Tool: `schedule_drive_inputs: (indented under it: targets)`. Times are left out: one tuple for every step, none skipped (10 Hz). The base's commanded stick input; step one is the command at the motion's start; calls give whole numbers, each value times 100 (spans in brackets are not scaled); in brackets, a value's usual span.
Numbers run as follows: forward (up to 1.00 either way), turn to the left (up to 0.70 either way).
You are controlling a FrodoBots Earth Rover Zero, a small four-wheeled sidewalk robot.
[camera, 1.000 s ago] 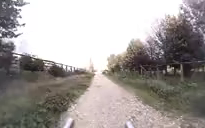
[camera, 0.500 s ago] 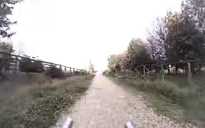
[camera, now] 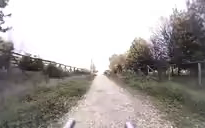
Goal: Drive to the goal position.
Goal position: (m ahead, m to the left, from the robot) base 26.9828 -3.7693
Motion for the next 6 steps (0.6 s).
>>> schedule_drive_inputs:
  targets:
    - [70,0]
    - [70,0]
    - [70,0]
    - [70,0]
    - [70,0]
    - [70,0]
